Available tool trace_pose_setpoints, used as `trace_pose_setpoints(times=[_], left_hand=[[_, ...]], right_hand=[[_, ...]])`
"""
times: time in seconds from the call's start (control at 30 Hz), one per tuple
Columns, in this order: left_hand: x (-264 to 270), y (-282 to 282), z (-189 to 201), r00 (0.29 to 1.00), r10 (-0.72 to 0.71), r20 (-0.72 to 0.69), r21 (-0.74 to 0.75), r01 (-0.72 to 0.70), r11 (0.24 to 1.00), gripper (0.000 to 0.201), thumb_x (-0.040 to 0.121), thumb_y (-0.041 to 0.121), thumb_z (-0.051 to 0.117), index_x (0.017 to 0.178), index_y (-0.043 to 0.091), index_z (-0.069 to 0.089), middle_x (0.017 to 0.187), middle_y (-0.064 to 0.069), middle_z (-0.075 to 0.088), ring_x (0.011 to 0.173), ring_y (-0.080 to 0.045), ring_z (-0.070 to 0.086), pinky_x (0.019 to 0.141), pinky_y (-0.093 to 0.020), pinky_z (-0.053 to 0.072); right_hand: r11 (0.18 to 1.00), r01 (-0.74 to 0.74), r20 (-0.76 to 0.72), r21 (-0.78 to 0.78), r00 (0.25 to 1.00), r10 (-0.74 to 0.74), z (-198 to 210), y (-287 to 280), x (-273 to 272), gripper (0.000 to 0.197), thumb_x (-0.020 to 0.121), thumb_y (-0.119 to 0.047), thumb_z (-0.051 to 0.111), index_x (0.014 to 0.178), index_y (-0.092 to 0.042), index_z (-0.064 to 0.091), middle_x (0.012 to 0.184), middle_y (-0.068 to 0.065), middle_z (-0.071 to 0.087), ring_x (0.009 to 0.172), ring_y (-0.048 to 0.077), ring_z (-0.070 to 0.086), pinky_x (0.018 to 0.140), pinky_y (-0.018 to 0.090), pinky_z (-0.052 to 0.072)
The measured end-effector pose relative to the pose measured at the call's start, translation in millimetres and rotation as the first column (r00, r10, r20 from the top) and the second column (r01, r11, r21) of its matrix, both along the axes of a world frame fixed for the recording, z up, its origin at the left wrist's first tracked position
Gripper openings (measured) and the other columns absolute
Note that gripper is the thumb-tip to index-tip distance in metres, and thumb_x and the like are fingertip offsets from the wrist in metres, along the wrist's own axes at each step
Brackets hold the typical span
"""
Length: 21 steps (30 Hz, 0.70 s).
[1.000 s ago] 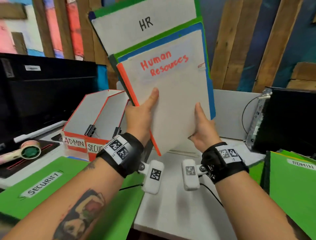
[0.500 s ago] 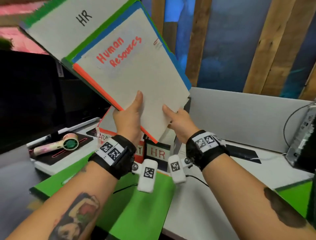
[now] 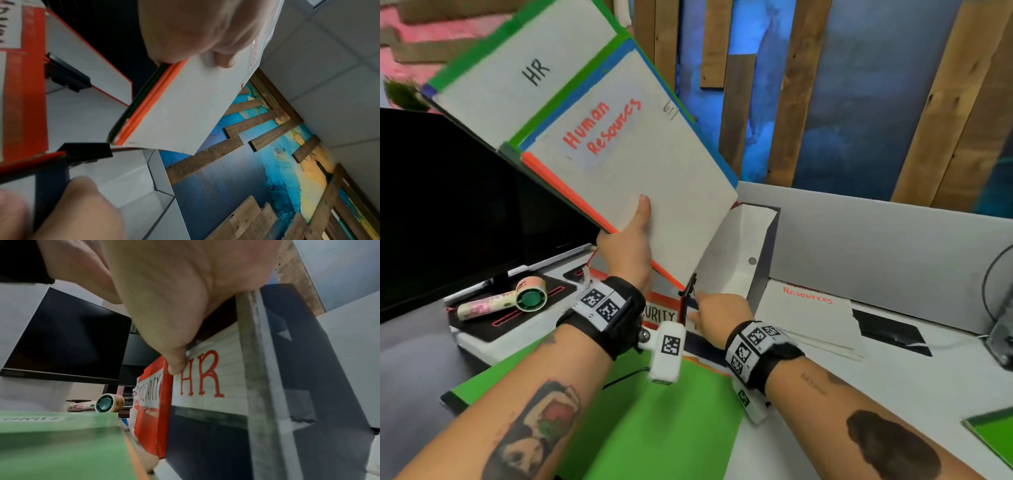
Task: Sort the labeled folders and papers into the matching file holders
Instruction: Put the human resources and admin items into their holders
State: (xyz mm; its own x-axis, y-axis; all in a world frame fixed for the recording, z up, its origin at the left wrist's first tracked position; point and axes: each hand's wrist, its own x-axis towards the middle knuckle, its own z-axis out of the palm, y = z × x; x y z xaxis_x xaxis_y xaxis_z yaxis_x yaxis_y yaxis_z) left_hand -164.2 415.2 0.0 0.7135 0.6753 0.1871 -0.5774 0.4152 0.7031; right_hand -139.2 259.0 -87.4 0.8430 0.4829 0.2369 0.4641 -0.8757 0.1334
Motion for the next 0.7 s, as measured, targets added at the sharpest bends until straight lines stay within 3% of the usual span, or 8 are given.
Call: trace_pose_setpoints(times=[0.17,0.3,0.43,0.53,0.63,0.7], left_hand=[[21,-24,-9,0.998,-0.064,-0.009,0.001,0.064,0.998,0.039,0.079,0.028,0.087,0.111,0.016,0.069,0.106,0.006,0.076,0.098,-0.01,0.074,0.093,-0.036,0.058],[40,-42,-19,0.992,-0.086,-0.088,0.059,0.091,0.994,0.024,0.081,0.029,0.085,0.097,0.022,0.069,0.094,0.013,0.075,0.089,-0.006,0.074,0.075,-0.024,0.057],[56,-45,-30,0.974,-0.093,-0.205,0.137,0.123,0.983,0.053,0.059,0.057,0.085,0.099,0.028,0.069,0.096,0.012,0.076,0.089,-0.012,0.074,0.085,-0.034,0.058],[64,-39,-29,0.96,-0.098,-0.262,0.152,0.141,0.978,0.065,0.052,0.06,0.084,0.104,0.025,0.069,0.099,0.009,0.076,0.091,-0.018,0.074,0.09,-0.043,0.059],[66,-37,-28,0.946,-0.044,-0.322,0.227,0.122,0.966,0.031,0.07,0.047,0.083,0.086,0.026,0.067,0.089,0.01,0.073,0.087,-0.019,0.072,0.09,-0.043,0.059],[67,-39,-29,0.941,0.003,-0.34,0.27,0.095,0.958,0.021,0.078,0.042,0.081,0.082,0.027,0.066,0.088,0.011,0.072,0.087,-0.019,0.072,0.09,-0.042,0.059]], right_hand=[[1.0,-0.01,0.013,-0.005,1.0,0.01,-2,1,1,0.027,0.103,-0.034,0.049,0.115,-0.013,0.059,0.1,0.009,0.072,0.093,0.035,0.07,0.073,0.04,0.052],[0.998,-0.015,-0.021,-0.054,1.0,0.014,5,0,-1,0.027,0.102,-0.029,0.042,0.113,-0.012,0.061,0.104,0.01,0.07,0.096,0.035,0.068,0.071,0.038,0.044],[0.999,-0.009,-0.05,-0.052,0.999,0.006,9,0,-2,0.029,0.102,-0.03,0.042,0.112,-0.013,0.063,0.104,0.01,0.069,0.097,0.034,0.066,0.069,0.036,0.041],[0.999,-0.026,-0.042,-0.047,0.999,0.024,7,-1,0,0.028,0.102,-0.031,0.043,0.108,-0.013,0.063,0.101,0.01,0.069,0.094,0.034,0.066,0.068,0.035,0.042],[0.999,-0.034,-0.024,-0.039,0.999,0.033,5,-2,2,0.022,0.102,-0.028,0.044,0.107,-0.014,0.061,0.102,0.01,0.068,0.095,0.035,0.066,0.069,0.036,0.043],[0.998,-0.042,-0.02,-0.039,0.999,0.041,6,-3,2,0.022,0.101,-0.026,0.044,0.11,-0.014,0.06,0.103,0.011,0.068,0.096,0.035,0.066,0.069,0.036,0.043]])
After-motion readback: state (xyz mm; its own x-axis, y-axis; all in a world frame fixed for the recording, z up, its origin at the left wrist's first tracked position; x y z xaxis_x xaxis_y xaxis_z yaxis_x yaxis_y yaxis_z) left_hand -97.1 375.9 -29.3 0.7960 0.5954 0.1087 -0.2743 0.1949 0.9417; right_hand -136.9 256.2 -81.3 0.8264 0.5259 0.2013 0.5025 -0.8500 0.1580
